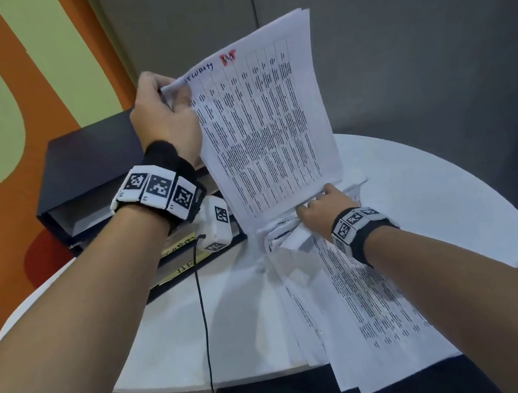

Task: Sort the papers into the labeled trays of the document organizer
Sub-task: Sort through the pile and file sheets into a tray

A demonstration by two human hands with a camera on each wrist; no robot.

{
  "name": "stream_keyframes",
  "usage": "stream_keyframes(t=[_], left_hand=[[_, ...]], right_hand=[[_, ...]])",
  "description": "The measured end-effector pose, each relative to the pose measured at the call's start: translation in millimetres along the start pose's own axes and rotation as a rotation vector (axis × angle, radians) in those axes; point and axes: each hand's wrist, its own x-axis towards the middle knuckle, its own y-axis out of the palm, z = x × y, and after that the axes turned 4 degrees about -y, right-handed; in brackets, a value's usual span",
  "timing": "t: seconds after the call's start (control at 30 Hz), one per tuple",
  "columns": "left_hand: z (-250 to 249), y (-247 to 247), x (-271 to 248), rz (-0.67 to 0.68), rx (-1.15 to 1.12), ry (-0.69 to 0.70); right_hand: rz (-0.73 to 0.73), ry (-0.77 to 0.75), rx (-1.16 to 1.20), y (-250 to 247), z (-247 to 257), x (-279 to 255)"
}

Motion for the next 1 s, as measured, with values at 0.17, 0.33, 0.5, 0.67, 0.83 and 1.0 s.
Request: stream_keyframes(t=[0.17, 0.33, 0.5, 0.67, 0.83, 1.0], left_hand=[[-3, -13, 16, -0.070, -0.018, 0.072], [-6, -29, 34, -0.195, -0.059, 0.038], [-6, -40, 37, -0.223, -0.111, -0.019], [3, -31, 10, -0.108, -0.107, -0.102], [18, -4, -26, -0.045, -0.119, -0.257], [19, 9, -59, 0.034, -0.131, -0.318]], right_hand=[[-0.020, 0.150, 0.068, 7, -3, 11], [-0.135, 0.267, 0.108, 18, -10, 5], [-0.197, 0.406, 0.288, 7, -32, -23], [-0.475, 0.576, 1.356, -17, -62, -51], [-0.510, 0.506, 1.869, -52, -80, -71], [-0.593, 0.339, 1.522, -58, -55, -70]])
